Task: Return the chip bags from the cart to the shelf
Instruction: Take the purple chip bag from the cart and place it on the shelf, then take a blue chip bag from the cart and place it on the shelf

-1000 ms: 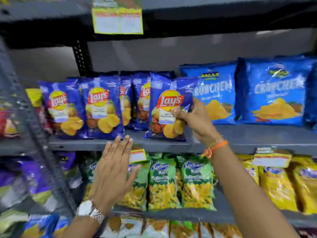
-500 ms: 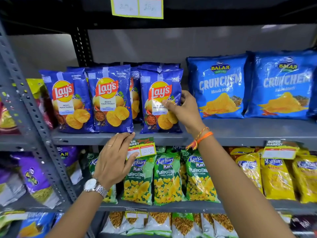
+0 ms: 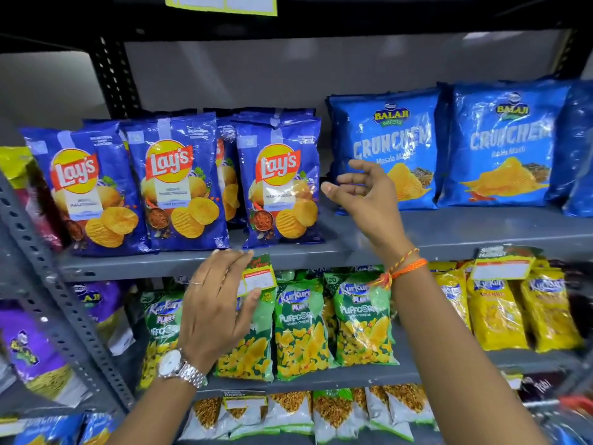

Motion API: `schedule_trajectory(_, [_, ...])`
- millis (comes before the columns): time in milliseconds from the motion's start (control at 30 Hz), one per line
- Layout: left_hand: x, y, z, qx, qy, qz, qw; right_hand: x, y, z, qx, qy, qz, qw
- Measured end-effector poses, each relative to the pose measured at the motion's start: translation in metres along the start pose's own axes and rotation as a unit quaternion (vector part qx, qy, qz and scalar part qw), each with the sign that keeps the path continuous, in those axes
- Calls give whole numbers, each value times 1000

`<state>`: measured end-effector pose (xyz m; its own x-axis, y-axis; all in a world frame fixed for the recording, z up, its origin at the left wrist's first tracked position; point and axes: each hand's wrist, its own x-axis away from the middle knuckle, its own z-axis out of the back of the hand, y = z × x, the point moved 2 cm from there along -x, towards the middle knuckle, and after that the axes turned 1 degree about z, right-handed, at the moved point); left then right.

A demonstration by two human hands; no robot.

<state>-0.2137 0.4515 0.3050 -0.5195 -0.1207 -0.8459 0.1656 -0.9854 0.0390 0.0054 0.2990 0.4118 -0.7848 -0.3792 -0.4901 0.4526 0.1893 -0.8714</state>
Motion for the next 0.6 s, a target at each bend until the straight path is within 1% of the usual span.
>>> schedule_trajectory(133, [-13,64,-33,77,-22,-64,995,22,3,55,-15,65,23,998])
schedule_trajectory(200, [-13,103,-58,130,-49,-87,986,37,9,92,-3,93,31,995])
schedule_trajectory(300, [0,165,-96,209,-105,-119,965,64,27,155,39,137,24,989])
schedule_trajectory(467, [37,271,-159,303,-232,-160,910,134,85,284,99,252,-62,961])
schedule_trajectory(600, [83,345,-204,326,-344,-194,859,225,156,379,107,358,-164,913])
